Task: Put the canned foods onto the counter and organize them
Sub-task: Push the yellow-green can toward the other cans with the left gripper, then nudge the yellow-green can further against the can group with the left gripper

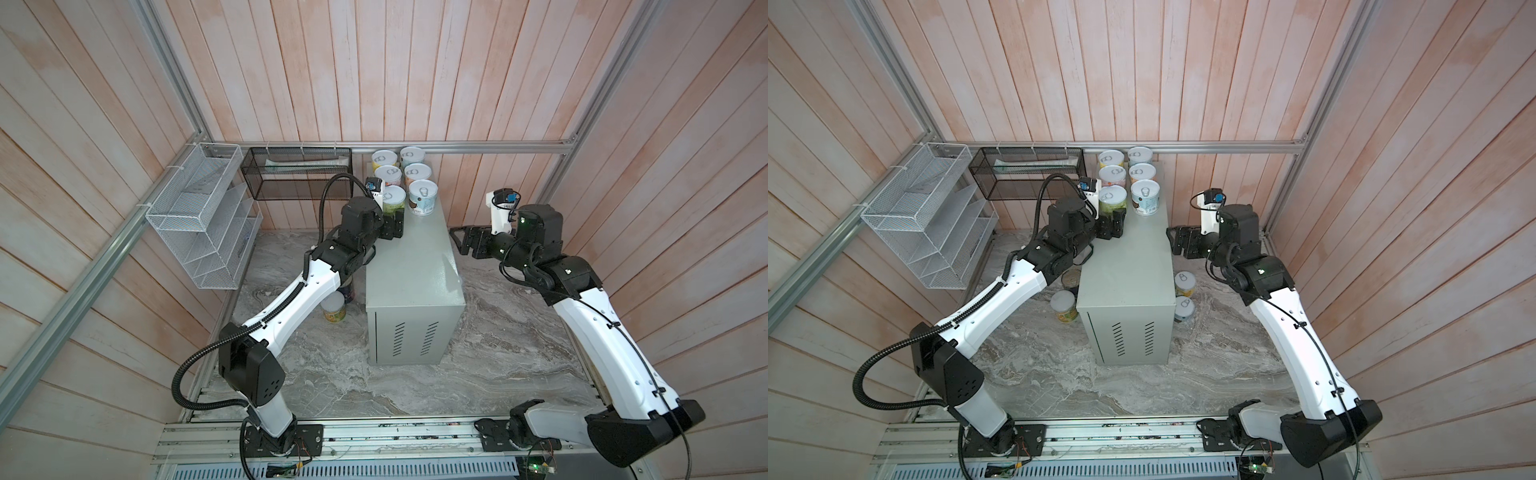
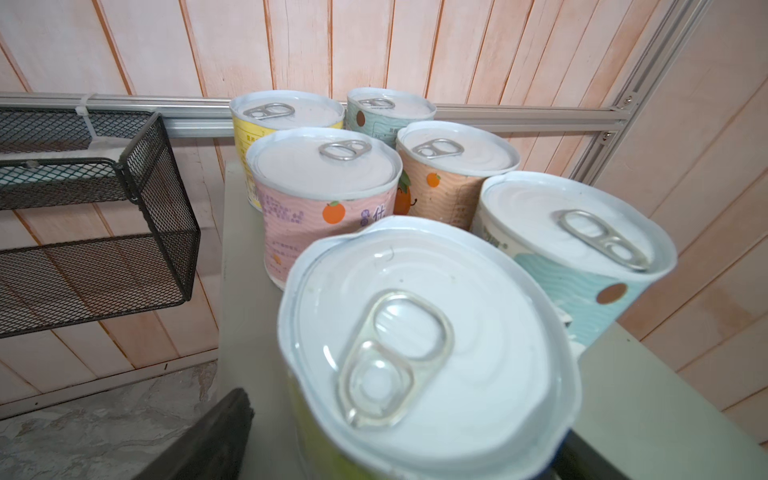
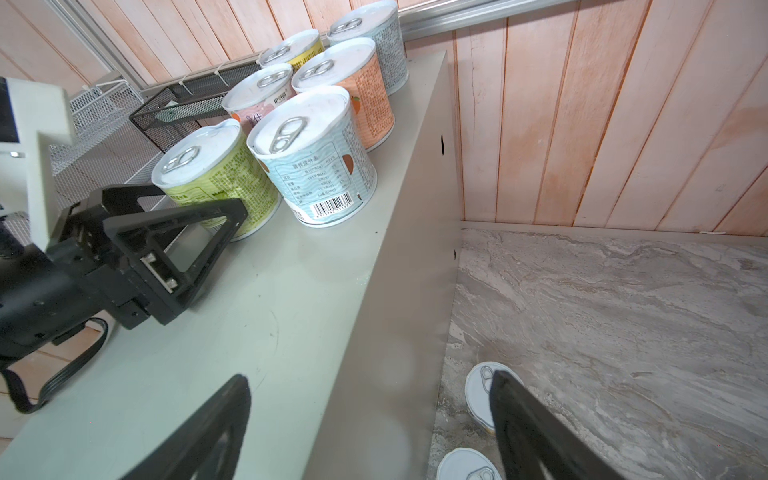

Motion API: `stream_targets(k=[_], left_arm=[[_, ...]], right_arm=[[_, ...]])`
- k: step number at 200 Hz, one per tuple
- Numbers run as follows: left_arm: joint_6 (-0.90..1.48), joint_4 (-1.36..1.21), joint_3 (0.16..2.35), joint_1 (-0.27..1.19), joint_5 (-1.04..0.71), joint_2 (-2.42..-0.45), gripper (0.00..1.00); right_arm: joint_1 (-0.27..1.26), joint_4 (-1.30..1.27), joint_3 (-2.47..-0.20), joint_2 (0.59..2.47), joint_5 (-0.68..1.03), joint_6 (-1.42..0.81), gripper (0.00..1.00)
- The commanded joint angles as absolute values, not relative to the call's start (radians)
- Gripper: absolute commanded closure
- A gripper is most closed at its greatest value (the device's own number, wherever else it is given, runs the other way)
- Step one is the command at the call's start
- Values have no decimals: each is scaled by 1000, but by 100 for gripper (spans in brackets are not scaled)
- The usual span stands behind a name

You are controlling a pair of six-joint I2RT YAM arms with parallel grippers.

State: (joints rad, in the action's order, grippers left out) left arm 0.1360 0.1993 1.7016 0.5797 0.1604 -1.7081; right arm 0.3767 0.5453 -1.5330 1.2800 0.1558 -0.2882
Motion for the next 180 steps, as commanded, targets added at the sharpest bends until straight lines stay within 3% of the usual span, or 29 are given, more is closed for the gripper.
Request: stream_targets(k=[1, 180], left_arm=[[135, 244, 1713, 579, 113, -1754, 7], [117, 256, 1793, 568, 81, -1827, 16]], right_arm=[[373, 518, -1526, 1285, 169, -296, 11], [369, 518, -1527, 1296, 164, -305, 14]])
